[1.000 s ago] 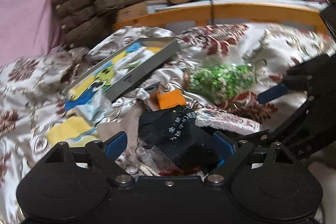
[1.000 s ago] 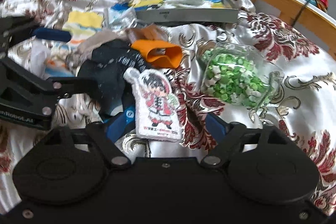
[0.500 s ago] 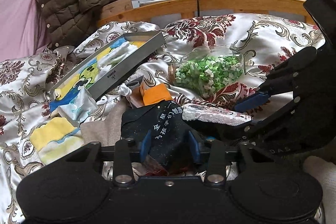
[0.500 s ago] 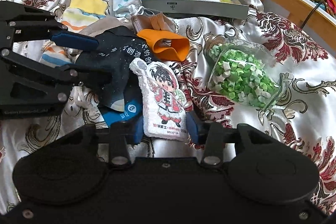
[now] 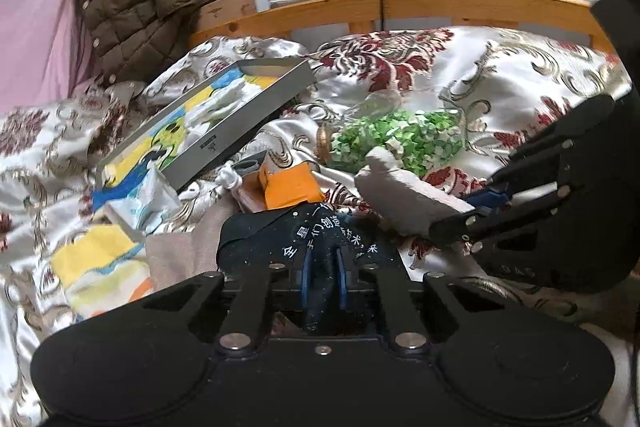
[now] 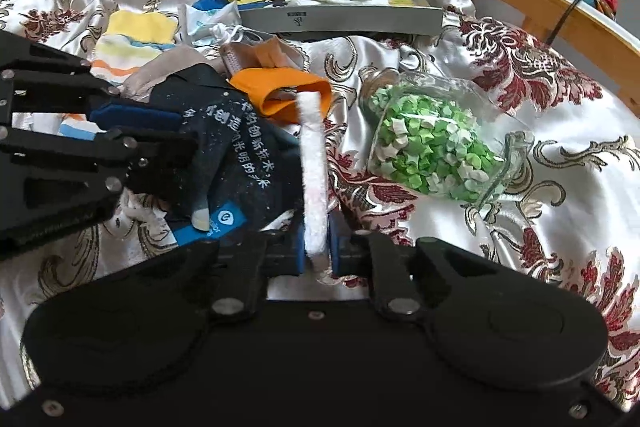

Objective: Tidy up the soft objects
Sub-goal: 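Grasp the black cap with the left gripper while the right gripper grasps the white fuzzy strip, then lift and carry the black cap and white strip toward the tray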

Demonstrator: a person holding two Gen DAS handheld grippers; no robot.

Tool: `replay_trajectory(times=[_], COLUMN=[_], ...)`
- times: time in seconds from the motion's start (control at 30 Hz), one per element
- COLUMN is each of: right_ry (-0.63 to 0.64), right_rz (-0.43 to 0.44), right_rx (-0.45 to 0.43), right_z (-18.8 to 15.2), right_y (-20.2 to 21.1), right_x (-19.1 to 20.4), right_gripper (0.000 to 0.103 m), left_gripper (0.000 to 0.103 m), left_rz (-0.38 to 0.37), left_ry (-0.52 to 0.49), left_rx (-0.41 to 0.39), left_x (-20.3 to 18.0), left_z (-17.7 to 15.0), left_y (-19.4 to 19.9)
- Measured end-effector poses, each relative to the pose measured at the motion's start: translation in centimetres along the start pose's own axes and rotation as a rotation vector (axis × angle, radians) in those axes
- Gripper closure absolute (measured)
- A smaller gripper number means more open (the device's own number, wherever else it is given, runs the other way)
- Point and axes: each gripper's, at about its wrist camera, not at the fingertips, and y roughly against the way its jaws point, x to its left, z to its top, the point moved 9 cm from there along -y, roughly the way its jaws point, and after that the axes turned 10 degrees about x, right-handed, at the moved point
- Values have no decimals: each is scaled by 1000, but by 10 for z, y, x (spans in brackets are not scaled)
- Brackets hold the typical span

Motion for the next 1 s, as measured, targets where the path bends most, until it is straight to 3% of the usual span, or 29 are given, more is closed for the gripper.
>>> replay_trajectory(times=[0.13,0.17,0.2,0.5,1.0], right_ry=[-3,-4,-4,-10,-86], right_rz=[1,1,2,11,61], right_rx=[-5,-5,-7,-46,-274], right_z=[0,0,0,4,26], right_y=[1,1,1,11,60], right_x=[0,0,0,4,-16], right_gripper=[98,98,98,98,98], left_gripper=[94,102,103,103,103], left_rz=[0,-1,-2,-5,122], left_ry=[36,42,45,79,168], left_rx=[-1,-4,-9,-39,-196], left_x=[3,3,2,-4,10], left_z=[2,3,4,11,65], left_y=[2,3,5,19,85])
